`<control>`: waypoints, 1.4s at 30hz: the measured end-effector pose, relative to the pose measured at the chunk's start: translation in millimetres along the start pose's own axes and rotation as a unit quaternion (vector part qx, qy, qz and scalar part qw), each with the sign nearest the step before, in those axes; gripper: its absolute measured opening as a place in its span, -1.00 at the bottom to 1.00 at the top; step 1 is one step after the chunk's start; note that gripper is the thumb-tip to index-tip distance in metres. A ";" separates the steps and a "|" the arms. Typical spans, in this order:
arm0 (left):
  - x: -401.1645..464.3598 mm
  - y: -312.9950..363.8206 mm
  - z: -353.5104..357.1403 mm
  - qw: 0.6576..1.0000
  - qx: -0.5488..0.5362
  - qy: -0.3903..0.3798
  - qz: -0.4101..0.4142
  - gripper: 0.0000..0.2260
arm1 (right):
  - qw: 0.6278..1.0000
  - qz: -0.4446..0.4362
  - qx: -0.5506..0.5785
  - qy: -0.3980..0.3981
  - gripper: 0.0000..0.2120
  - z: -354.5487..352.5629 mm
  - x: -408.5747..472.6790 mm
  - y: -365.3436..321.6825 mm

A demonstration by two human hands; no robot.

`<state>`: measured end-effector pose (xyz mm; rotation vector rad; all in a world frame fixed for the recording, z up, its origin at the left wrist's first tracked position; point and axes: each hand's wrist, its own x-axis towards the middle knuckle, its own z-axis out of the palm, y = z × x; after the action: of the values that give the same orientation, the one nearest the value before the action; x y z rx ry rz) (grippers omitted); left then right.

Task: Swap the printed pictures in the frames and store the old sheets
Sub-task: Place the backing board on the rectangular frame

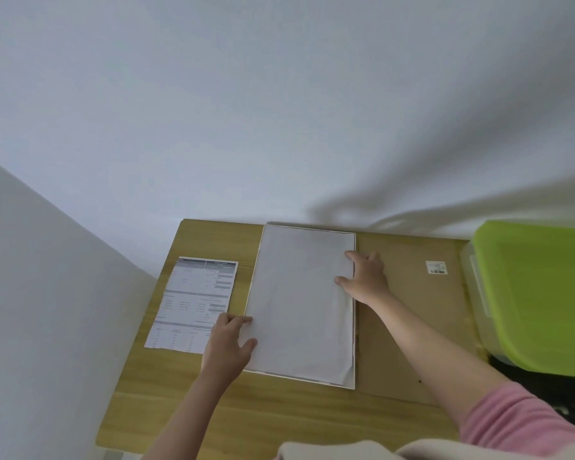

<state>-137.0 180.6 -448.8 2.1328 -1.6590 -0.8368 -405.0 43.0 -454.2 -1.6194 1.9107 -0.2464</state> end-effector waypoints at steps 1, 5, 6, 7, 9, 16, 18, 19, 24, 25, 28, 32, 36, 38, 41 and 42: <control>-0.2 0.2 0.2 1.000 -0.004 0.001 -0.005 -0.63 | 1.000 -0.002 -0.004 -0.001 -0.38 -0.4 -0.1 0.0; -0.5 1.1 1.2 1.000 -0.008 0.004 -0.016 -0.63 | 1.000 -0.010 -0.020 -0.010 -0.37 -1.3 -0.2 -0.4; -0.8 1.2 1.6 1.000 -0.009 0.006 -0.017 -0.63 | 1.000 -0.012 -0.025 -0.014 -0.36 -1.5 -0.3 -0.7; -1.4 1.1 2.1 1.000 -0.010 0.009 -0.017 -0.63 | 0.999 -0.014 -0.029 -0.017 -0.34 -1.9 -0.6 -0.9; -2.1 0.2 3.3 1.000 -0.007 0.014 -0.016 -0.63 | 0.999 -0.017 -0.035 -0.023 -0.30 -2.7 -1.5 -1.3; -5.5 8.5 7.9 0.999 0.011 0.033 -0.029 -0.62 | 0.999 -0.023 -0.015 -0.024 -0.29 -5.6 -6.4 -0.8; -8.9 13.3 7.9 0.999 0.013 0.042 -0.023 -0.62 | 0.999 -0.027 0.031 -0.018 -0.33 -7.6 -12.9 1.8; -10.8 16.4 8.1 0.999 0.011 0.049 -0.018 -0.62 | 0.998 -0.030 0.051 -0.011 -0.35 -9.1 -17.6 4.2; -19.7 40.8 16.6 0.998 -0.034 0.051 0.017 -0.66 | 0.995 -0.011 0.097 0.037 -0.44 -20.8 -53.9 29.4; -21.7 47.6 20.4 0.997 -0.044 0.045 0.035 -0.67 | 0.994 -0.002 0.100 0.044 -0.45 -23.9 -63.6 37.0; -29.4 72.2 36.6 0.994 -0.065 0.010 0.090 -0.68 | 0.991 0.020 0.120 0.057 -0.48 -30.7 -94.4 64.5; -41.4 109.5 62.3 0.986 -0.090 -0.052 0.131 -0.69 | 0.987 0.076 0.111 0.091 -0.48 -37.0 -134.8 102.1; -50.8 140.5 89.9 0.981 -0.111 -0.107 0.118 -0.70 | 0.983 0.130 0.078 0.102 -0.44 -41.4 -161.2 135.6; -53.6 153.6 102.6 0.983 -0.088 -0.123 0.106 -0.63 | 0.981 0.152 0.065 0.102 -0.41 -43.0 -166.4 148.5; -57.1 167.9 116.2 0.984 -0.049 -0.152 0.074 -0.52 | 0.981 0.164 0.043 0.090 -0.38 -46.0 -169.8 160.0; -58.3 171.5 120.1 0.985 -0.043 -0.159 0.059 -0.49 | 0.982 0.162 0.034 0.087 -0.37 -46.9 -169.8 162.7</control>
<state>-352.5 201.0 -429.8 1.8977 -1.8423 -1.2394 -555.4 229.5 -444.1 -1.2509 2.2377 -0.3214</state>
